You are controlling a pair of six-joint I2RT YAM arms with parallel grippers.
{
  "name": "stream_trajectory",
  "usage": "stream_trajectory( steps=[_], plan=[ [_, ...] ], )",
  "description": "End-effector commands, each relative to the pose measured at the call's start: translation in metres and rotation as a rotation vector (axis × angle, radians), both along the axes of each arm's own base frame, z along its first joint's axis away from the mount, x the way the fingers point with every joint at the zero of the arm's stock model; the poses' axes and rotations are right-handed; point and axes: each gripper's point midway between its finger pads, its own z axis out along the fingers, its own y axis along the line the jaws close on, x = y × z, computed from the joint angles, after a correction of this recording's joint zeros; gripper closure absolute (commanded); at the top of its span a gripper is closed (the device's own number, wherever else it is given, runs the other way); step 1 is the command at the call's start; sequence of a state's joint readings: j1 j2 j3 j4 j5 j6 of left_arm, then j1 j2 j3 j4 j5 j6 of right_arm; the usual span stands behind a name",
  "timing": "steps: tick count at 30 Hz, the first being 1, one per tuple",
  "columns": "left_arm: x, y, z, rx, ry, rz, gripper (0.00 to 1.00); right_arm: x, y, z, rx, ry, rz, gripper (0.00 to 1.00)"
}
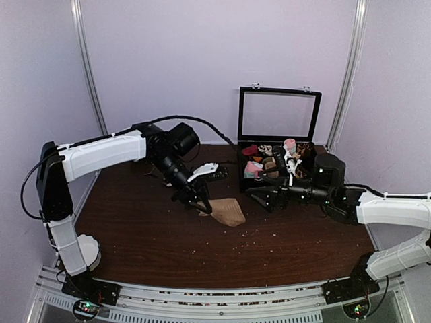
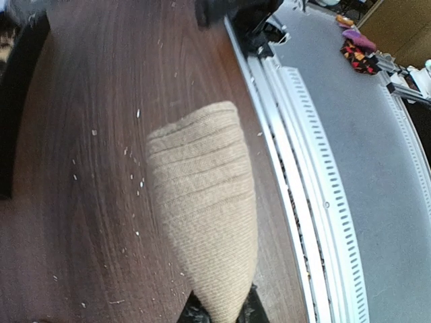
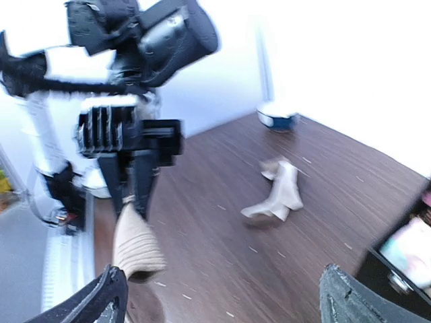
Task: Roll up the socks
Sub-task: Pick up the sock from the center of the board.
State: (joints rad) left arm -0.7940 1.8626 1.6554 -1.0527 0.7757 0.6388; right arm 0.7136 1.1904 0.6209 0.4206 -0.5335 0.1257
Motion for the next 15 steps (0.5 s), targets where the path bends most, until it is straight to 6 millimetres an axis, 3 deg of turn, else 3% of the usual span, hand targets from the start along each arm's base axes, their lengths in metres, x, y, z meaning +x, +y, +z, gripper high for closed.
stream_trajectory(
  steps=[1,6,10,15],
  plan=[
    [-0.022,0.005,0.043,-0.082,-0.023,-0.08,1.0,-0.028,0.023,0.023,0.09,0.072,0.243,0.0],
    [-0.038,0.003,0.055,-0.095,-0.067,-0.124,1.0,-0.043,0.044,0.032,0.124,0.2,0.419,0.0],
    [-0.046,0.001,0.066,-0.12,-0.054,-0.136,1.0,-0.059,0.05,0.046,0.184,0.17,0.474,0.0],
    [-0.051,-0.003,0.084,-0.161,-0.018,-0.144,1.0,-0.069,0.062,0.045,0.168,0.177,0.526,0.0]
  ],
)
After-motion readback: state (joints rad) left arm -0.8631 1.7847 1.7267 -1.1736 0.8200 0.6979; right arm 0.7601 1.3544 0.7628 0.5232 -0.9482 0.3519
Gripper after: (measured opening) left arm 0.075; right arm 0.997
